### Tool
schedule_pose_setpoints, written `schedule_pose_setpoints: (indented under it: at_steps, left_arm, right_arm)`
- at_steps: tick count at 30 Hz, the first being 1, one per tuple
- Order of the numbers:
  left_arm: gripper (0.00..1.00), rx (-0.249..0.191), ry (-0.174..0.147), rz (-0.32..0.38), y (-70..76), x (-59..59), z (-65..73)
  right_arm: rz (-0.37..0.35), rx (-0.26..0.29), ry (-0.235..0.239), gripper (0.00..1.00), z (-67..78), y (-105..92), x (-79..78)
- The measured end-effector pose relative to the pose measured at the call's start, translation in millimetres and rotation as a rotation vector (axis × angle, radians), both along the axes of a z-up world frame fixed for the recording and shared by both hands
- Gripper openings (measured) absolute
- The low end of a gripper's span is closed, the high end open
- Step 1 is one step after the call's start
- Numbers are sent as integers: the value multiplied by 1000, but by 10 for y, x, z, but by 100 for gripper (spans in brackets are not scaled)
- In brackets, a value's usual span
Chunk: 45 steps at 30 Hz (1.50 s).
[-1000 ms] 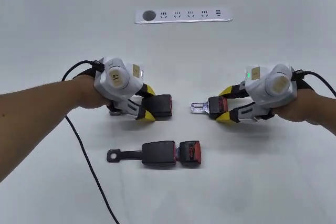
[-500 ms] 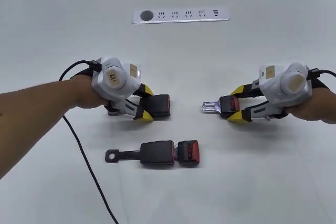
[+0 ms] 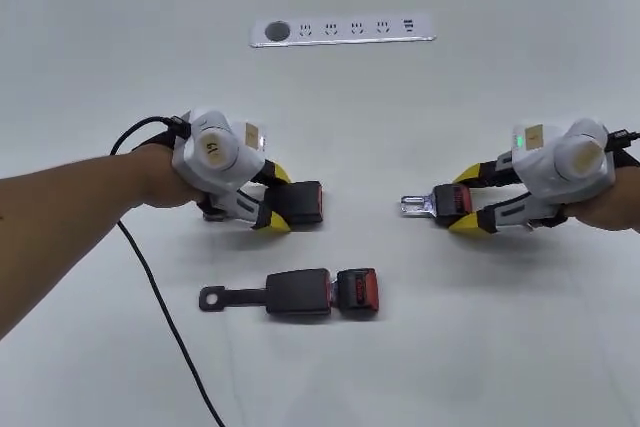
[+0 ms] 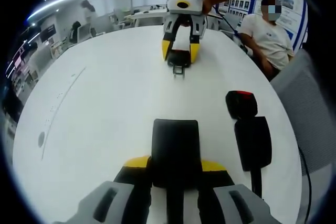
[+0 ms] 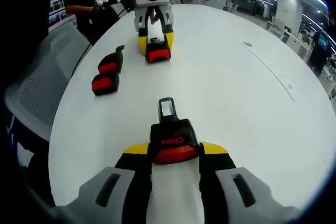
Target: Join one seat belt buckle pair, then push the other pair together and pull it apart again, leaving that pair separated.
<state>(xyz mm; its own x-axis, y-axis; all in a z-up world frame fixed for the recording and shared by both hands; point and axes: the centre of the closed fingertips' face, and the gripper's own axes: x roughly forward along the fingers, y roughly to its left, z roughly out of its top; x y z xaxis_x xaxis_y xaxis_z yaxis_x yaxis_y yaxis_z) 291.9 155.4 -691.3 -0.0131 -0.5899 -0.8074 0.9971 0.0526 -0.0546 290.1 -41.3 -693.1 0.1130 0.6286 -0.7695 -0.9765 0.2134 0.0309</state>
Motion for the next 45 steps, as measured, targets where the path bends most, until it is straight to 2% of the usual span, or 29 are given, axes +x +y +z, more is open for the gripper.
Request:
schedule_pose_setpoints:
  at_steps: [11,18,27,28,29,30,31,33,34,36,38,41,43,45]
  left_arm:
    - [34,0,0,5,1,-6,4]
    - [34,2,0,6,-2,-9,6]
    - [34,-1,-7,5,-3,0,0]
    - [34,5,-7,5,-5,3,-4]
    - [34,7,-6,10,-6,7,-6]
    - [35,5,-2,20,-10,7,-4]
    - [36,4,9,42,-9,2,-1]
    - [41,-4,48,86,-14,-35,32]
    - [46,-15,54,100,-26,-45,60]
    - [55,-60,54,157,-48,-11,110]
    - [66,-95,60,248,-42,65,171]
    - [72,-128,34,308,12,154,253]
    - [75,-142,33,358,69,221,257]
    - [77,-171,25,406,64,231,317]
  right_arm:
    - [-25,15,5,34,9,-115,-59]
    - [-21,1,5,34,2,-200,-67]
    - [-26,-1,3,35,24,-209,-71]
    - [-17,-5,-8,35,25,-212,-82]
    - [21,-28,-38,34,19,-235,-72]
    - [6,-21,-43,34,34,-216,-87]
    - [8,-40,-59,35,27,-253,-50]
    - [-41,-20,-62,39,52,-252,-18]
    - [-89,14,-51,41,93,-233,-3]
    - [-132,43,-60,48,121,-231,50]
    - [-183,66,-72,53,156,-239,102]
    - [-293,115,-96,60,230,-246,189]
    - [-339,134,-111,63,263,-251,213]
    - [-390,142,-135,64,277,-272,250]
